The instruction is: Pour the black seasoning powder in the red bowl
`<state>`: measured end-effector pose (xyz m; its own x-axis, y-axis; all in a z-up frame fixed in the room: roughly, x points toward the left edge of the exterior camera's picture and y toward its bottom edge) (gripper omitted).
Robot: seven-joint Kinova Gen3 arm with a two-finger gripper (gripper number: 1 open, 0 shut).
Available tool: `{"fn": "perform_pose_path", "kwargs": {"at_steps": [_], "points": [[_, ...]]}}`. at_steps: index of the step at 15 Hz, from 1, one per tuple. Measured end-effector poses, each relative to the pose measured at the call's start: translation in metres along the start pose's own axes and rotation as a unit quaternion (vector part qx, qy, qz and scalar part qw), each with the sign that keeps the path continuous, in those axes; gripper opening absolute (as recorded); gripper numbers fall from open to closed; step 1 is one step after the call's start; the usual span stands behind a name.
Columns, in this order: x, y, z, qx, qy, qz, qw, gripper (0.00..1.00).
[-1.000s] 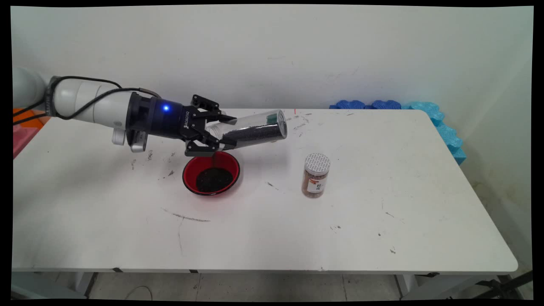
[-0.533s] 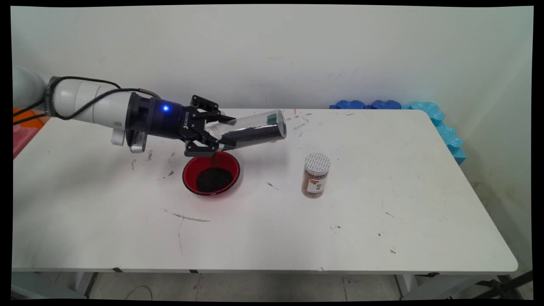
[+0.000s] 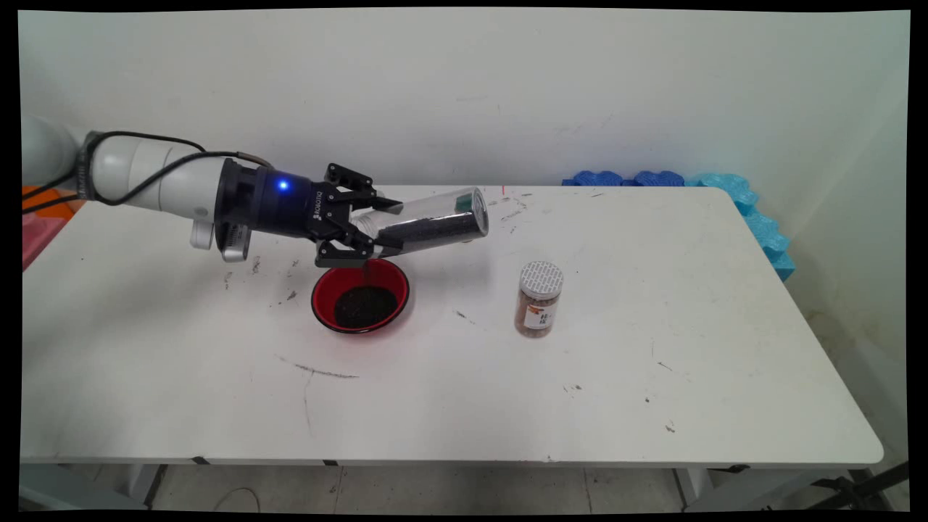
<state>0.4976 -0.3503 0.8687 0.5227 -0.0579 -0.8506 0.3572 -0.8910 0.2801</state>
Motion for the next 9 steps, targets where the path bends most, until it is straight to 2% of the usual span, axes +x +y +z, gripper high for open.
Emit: {"fn": "perform_pose_path", "kwargs": {"at_steps": [9], "points": [[0.0013,0.0003,0.0013,0.0,0.0,-0.004,1.0,0.0]]}}
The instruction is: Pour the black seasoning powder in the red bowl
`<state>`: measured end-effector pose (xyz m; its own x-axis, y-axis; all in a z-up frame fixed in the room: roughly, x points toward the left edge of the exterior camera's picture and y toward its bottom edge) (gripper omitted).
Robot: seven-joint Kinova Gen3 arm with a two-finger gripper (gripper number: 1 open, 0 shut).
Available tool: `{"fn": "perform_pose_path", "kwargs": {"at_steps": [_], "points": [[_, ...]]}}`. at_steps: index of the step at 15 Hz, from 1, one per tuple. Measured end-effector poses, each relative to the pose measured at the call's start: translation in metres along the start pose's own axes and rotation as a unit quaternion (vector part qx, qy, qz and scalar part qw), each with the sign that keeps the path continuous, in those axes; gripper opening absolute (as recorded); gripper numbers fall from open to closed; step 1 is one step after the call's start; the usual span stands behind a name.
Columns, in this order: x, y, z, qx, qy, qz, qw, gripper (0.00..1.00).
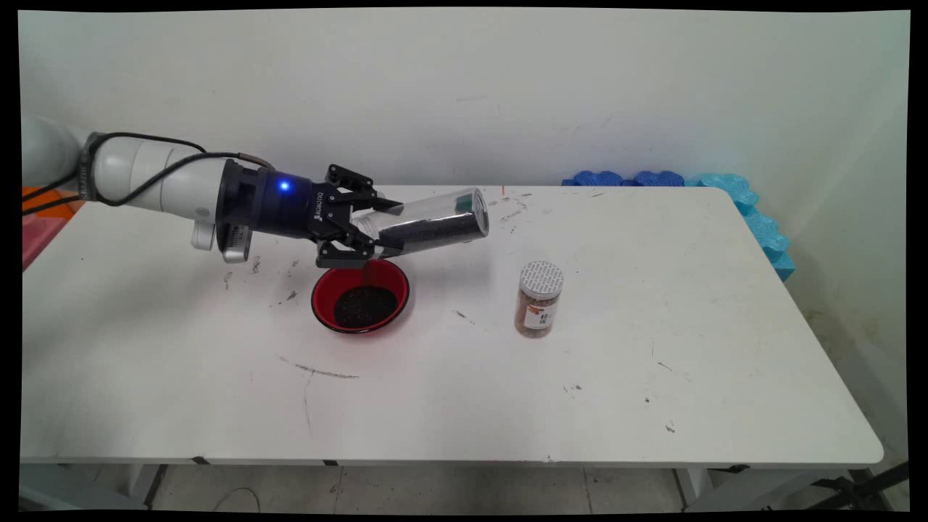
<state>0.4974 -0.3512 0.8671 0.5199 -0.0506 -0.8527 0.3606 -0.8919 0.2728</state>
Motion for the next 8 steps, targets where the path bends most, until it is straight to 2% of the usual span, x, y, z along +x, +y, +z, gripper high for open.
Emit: {"fn": "perform_pose_path", "kwargs": {"at_steps": [8], "points": [[0.0007,0.0005,0.0009,-0.001,0.001,-0.003,1.0,0.0]]}}
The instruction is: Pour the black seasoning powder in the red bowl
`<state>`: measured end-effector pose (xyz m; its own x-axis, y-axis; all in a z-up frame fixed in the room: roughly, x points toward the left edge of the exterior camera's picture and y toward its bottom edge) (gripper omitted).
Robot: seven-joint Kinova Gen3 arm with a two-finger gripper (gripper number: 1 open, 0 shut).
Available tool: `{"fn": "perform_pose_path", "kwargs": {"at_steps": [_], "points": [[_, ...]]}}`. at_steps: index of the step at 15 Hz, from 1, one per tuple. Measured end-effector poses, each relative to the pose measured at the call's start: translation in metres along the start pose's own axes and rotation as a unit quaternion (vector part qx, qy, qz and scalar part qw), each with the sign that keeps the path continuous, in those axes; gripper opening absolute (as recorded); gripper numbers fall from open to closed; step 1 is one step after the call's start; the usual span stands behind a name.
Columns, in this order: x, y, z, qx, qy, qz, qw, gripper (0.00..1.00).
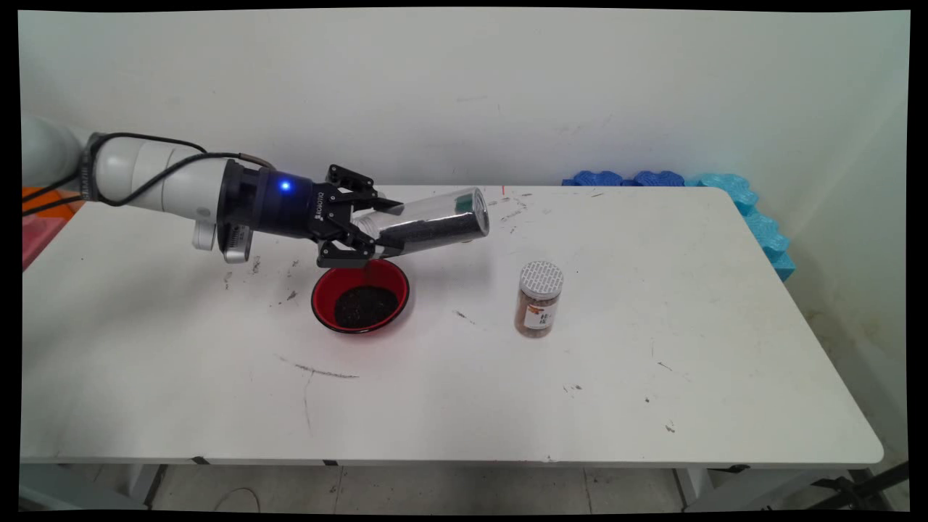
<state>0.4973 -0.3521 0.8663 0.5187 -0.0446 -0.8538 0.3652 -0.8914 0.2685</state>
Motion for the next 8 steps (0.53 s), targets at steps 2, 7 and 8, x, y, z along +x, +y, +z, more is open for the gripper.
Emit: {"fn": "perform_pose_path", "kwargs": {"at_steps": [2,7,8], "points": [[0.0002,0.0002,0.0,0.0,0.0,0.0,1.0,0.0],[0.0015,0.0015,-0.0004,-0.002,0.003,0.007,1.0,0.0],[0.0017,0.0019,-0.0003,-0.003,0.004,0.009,0.9999,0.0]]}}
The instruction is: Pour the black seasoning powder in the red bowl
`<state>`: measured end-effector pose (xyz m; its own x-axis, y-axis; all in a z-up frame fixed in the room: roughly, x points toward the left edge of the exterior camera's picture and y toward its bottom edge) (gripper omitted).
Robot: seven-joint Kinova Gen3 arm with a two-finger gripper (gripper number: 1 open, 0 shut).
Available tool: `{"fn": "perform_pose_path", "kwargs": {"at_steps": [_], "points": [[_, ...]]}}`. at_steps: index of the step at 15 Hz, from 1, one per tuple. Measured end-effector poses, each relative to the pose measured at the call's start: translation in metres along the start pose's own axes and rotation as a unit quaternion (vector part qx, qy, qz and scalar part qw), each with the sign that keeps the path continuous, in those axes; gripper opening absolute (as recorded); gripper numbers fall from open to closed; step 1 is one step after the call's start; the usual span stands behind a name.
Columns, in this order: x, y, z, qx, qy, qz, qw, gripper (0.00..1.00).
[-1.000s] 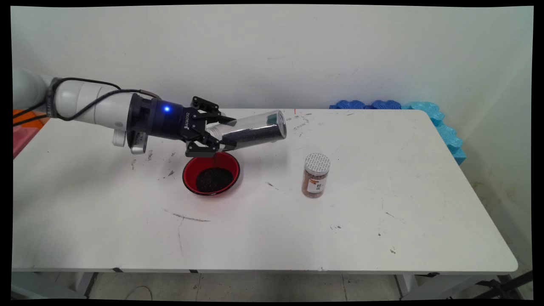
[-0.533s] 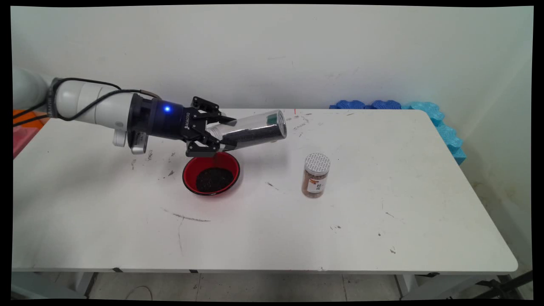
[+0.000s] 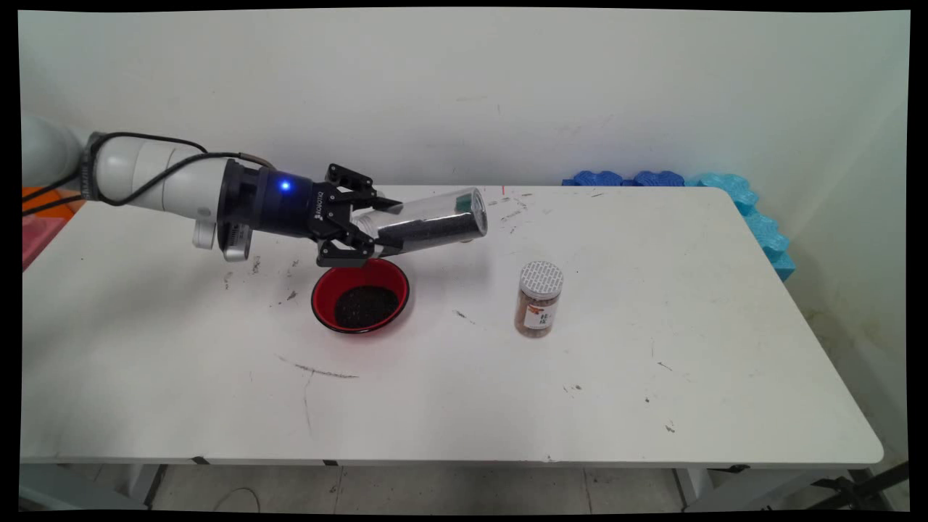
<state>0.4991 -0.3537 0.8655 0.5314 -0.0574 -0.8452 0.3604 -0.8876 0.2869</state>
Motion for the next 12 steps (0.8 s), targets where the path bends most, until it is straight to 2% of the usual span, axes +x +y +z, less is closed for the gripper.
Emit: {"fn": "perform_pose_path", "kwargs": {"at_steps": [12], "points": [[-0.0001,0.0022,-0.0004,-0.002,0.004,0.039,0.9992,0.0]]}}
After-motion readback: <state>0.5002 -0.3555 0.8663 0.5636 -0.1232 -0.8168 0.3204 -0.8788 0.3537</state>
